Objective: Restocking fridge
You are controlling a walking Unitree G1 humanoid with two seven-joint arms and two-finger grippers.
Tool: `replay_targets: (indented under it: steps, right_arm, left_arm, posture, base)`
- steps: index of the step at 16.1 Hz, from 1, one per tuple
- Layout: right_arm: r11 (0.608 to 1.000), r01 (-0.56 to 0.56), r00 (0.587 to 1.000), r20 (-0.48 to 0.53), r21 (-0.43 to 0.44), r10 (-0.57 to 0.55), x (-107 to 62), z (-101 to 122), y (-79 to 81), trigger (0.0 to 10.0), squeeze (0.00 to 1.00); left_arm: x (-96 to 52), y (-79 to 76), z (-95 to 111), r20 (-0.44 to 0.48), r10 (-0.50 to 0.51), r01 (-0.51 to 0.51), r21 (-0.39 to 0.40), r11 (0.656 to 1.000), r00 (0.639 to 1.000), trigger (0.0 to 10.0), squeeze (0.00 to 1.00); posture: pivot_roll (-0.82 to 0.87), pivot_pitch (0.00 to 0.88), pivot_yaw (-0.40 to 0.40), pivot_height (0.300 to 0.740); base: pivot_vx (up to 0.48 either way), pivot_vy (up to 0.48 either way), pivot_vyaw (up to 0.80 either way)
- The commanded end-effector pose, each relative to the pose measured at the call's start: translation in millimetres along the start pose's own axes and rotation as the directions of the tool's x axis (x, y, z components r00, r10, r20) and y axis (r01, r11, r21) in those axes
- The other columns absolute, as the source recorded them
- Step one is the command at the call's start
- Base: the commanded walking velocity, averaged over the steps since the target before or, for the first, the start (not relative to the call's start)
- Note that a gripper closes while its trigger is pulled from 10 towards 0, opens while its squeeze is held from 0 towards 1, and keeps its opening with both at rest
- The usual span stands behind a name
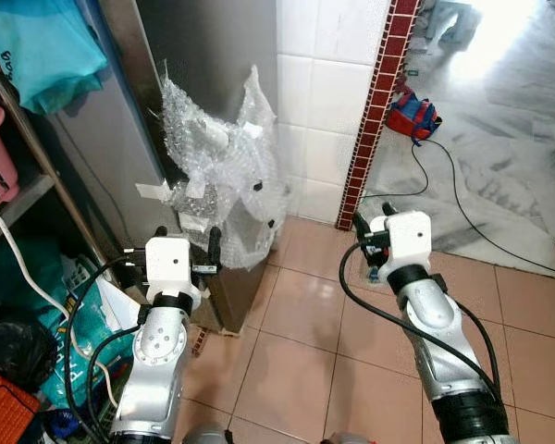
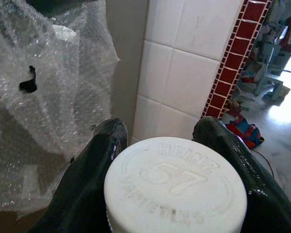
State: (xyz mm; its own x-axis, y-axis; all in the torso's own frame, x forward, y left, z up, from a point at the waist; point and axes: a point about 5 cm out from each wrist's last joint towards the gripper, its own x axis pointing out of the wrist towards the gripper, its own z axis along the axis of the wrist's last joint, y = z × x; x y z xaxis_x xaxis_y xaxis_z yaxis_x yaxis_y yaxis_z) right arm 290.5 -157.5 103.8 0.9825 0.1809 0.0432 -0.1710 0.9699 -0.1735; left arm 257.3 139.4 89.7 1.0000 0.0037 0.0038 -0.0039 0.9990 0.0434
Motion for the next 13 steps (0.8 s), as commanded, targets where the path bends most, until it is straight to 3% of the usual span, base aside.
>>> replay_targets:
  steps: [1,4,9,13]
  right_arm:
    - [1.0,-0.011,0.999,0.038,-0.01,0.012,5.7,9.6,1.2,10.0,0.0]
    - [0.999,-0.032,0.999,0.042,-0.013,0.033,6.5,9.6,3.4,10.0,0.0]
    - [0.999,-0.033,0.999,0.035,-0.014,0.034,2.4,8.5,1.4,10.0,0.0]
    - [1.0,-0.015,1.0,0.026,-0.004,0.015,-2.1,6.1,-0.3,10.0,0.0]
  left_arm:
    - [1.0,4.1,4.1,0.014,0.004,-0.004,0.003,1.0,1.0,10.0,0.0]
    - [2.3,7.2,5.4,0.021,0.02,-0.02,0.012,1.0,1.0,10.0,0.0]
    - [-2.3,2.8,1.8,0.009,0.013,-0.013,-0.002,1.0,1.0,10.0,0.0]
    - [4.5,7.2,7.4,0.03,0.003,-0.003,0.007,1.0,1.0,10.0,0.0]
  posture:
    - [0.06,0.008,-0.004,0.74]
    - [0.06,0.006,-0.012,0.74]
    - [0.04,0.007,-0.012,0.74]
    - [0.04,0.01,-0.005,0.74]
  base:
    - [0.0,0.0,0.0]
    - [0.0,0.0,0.14]
    - [0.0,0.0,0.57]
    - [0.0,0.0,0.44]
